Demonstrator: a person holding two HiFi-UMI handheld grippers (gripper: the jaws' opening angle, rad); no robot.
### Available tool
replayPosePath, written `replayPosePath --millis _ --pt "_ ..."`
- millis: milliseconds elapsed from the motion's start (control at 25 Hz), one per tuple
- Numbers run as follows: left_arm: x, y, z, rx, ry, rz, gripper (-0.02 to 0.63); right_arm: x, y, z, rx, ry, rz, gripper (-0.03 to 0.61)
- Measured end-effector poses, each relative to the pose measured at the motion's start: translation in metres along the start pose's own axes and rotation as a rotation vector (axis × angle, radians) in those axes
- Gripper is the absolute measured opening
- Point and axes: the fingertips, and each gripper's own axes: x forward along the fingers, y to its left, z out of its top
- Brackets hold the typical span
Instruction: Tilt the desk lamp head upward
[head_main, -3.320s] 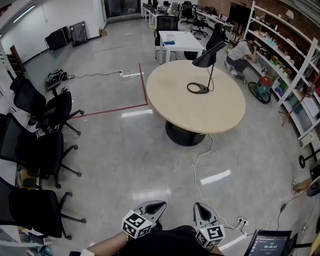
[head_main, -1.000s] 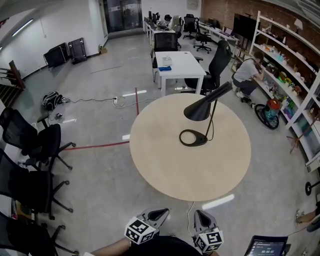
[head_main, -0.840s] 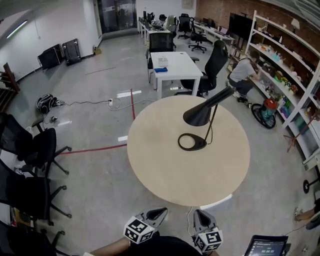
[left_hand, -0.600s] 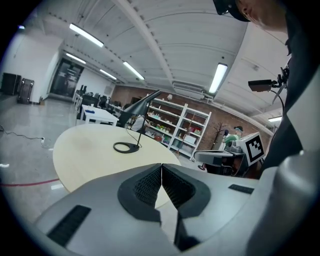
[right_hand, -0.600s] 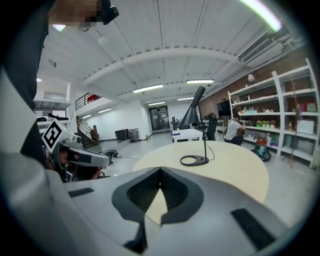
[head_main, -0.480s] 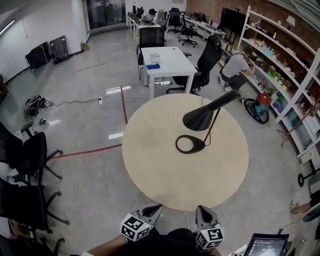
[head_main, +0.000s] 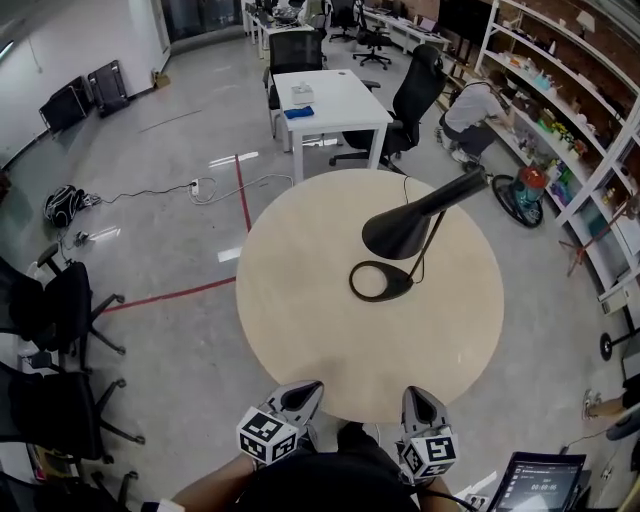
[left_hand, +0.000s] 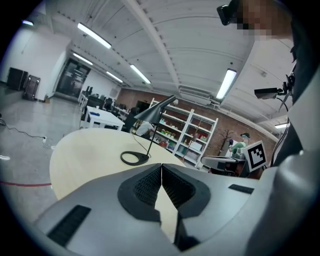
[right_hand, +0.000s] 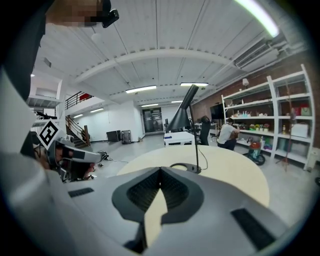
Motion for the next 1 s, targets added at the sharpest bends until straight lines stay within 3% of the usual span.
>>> replayPosePath --millis 480,1000 --pt "0.071 0.018 0.068 -0.012 -0.084 0.120 0.005 0.062 -0.091 0.052 -0.041 -0.063 0.049 0.003" --pt "0.145 0.041 0.138 -0.042 -0.124 0.103 0.005 0.139 -0.150 0.086 -0.016 -0.084 0.064 0.003"
